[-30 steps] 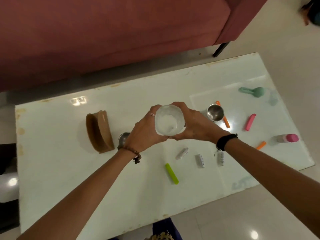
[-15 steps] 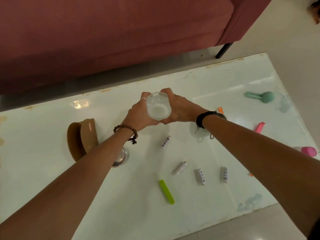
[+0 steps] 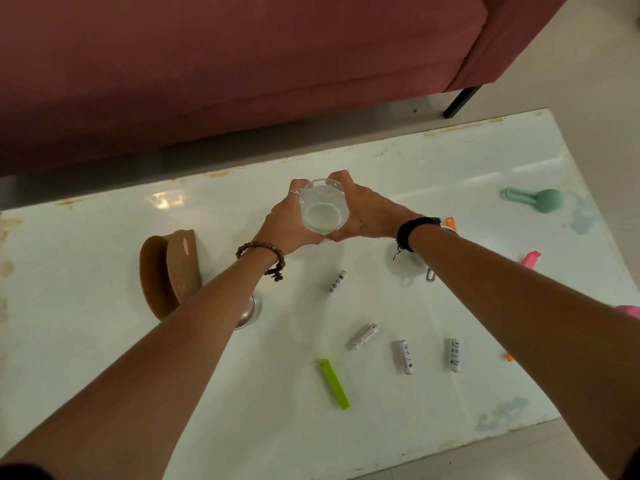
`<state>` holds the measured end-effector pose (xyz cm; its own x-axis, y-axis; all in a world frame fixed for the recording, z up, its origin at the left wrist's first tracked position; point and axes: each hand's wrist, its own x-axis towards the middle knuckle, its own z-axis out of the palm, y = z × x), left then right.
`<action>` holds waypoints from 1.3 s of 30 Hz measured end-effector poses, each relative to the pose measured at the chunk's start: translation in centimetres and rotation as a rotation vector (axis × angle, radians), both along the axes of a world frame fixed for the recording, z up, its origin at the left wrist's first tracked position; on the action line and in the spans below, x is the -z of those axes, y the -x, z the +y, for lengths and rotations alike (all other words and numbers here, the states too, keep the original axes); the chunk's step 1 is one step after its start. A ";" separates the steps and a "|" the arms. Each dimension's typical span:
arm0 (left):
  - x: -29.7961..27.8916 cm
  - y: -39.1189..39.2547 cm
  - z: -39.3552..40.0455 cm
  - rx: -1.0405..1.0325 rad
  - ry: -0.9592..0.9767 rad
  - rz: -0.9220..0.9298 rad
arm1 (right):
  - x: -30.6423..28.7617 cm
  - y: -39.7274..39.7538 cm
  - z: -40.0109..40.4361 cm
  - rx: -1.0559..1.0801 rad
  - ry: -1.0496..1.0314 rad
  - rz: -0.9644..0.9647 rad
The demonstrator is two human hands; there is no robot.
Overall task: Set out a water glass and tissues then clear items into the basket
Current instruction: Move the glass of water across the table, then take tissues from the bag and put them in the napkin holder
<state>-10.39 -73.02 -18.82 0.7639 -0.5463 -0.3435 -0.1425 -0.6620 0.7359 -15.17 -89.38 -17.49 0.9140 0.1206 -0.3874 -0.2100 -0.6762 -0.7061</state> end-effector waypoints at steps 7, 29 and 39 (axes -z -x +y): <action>-2.2 2.6 2.0 -0.196 0.101 0.055 | -3.3 2.7 0.8 0.097 0.098 -0.048; -13.7 17.6 46.4 -0.765 -0.039 -0.190 | -12.0 8.7 49.7 -0.215 -0.198 -0.137; -12.2 14.9 61.7 -0.671 -0.397 -0.443 | -12.5 -0.4 64.6 -0.523 0.235 -0.575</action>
